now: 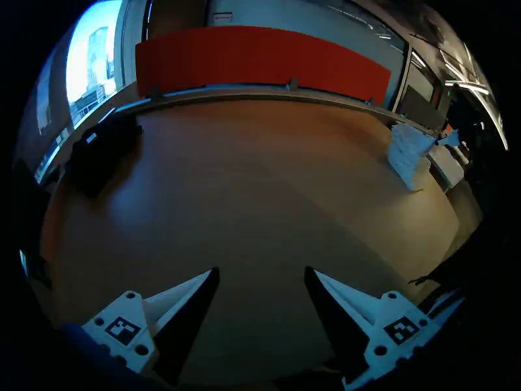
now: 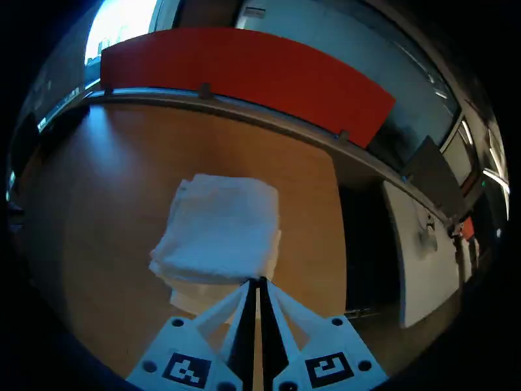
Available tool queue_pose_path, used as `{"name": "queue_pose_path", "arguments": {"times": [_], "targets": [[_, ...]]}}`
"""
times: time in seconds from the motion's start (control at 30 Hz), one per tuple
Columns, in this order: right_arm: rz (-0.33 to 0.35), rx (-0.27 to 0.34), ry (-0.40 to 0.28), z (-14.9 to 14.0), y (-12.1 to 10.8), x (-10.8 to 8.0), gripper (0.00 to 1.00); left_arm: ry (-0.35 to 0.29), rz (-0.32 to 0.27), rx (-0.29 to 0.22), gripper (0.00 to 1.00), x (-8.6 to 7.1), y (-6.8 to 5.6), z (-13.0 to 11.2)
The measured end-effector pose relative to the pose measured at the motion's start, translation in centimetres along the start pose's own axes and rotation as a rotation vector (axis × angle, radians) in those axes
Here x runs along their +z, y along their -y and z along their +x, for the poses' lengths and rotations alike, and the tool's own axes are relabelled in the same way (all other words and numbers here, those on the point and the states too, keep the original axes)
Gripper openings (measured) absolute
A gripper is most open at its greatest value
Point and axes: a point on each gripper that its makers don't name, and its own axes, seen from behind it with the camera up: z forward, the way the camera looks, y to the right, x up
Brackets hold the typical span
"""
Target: Fold towel
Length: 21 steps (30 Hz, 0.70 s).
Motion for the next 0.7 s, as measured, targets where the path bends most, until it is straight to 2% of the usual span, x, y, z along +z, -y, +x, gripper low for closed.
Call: {"name": "queue_pose_path", "arguments": {"times": [0.4, 0.7], "targets": [[-0.01, 0.034, 0.058, -2.8, -0.2, 0.9, 0.03, 0.001, 0.005, 0.003, 0.97, -0.1, 0.4, 0.0], [-0.011, 0.034, 0.096, -4.2, -0.3, 1.3, 0.03, 0.003, 0.009, 0.001, 0.97, -0.3, 0.6, -0.1]]}}
